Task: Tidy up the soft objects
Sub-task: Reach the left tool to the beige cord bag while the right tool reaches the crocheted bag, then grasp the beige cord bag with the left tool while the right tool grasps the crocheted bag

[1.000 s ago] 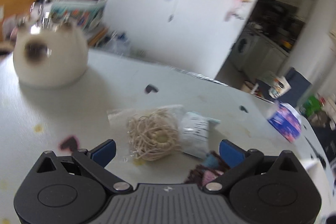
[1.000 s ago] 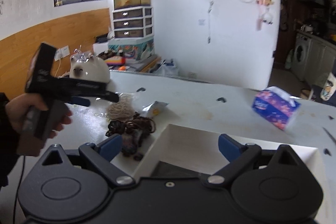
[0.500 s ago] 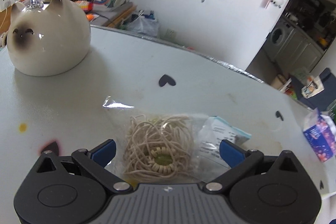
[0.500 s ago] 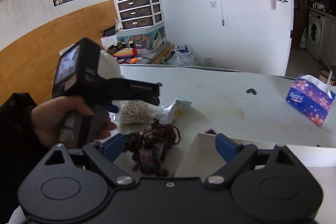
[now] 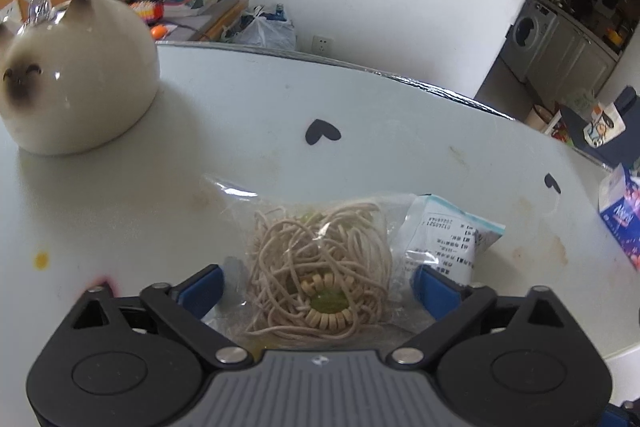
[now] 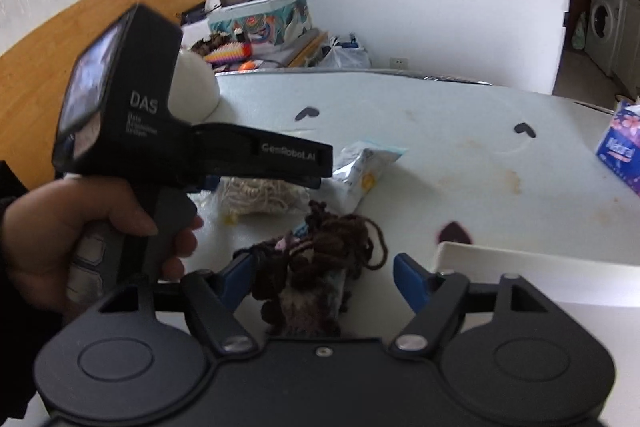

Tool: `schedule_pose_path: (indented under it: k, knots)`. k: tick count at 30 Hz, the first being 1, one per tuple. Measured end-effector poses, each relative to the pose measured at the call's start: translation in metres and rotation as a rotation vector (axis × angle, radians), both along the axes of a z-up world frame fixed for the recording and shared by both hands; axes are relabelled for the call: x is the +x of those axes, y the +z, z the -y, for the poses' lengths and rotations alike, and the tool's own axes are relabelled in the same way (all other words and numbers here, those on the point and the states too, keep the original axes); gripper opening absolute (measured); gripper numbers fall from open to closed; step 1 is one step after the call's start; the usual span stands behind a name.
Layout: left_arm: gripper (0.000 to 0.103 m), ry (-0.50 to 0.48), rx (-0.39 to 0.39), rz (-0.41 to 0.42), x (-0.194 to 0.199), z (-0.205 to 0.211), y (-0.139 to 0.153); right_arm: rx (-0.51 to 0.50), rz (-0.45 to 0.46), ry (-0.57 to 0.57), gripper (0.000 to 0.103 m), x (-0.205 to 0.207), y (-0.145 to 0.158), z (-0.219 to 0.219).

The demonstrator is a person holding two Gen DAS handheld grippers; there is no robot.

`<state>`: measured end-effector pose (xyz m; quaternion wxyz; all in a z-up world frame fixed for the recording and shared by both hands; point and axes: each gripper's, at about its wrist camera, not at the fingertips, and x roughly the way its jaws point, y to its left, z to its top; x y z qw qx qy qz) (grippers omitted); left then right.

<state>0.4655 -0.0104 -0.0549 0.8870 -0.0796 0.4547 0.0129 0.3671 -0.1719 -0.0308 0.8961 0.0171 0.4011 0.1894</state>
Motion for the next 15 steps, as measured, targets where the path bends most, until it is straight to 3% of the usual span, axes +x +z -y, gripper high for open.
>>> schedule_pose_path:
  k: [6,9,15]
  knots:
    - [0.081,-0.034,0.005,0.019,-0.002,-0.006,0.003,-0.008,-0.01,0.01,0.059,0.005,-0.013,-0.012]
    - [0.076,-0.047,-0.022,0.034,-0.006,-0.009,0.004,-0.011,0.008,0.019,0.041,-0.001,-0.013,-0.014]
    - [0.073,-0.052,-0.071,0.057,-0.023,-0.019,0.011,-0.006,0.054,0.038,0.03,-0.019,-0.003,-0.014]
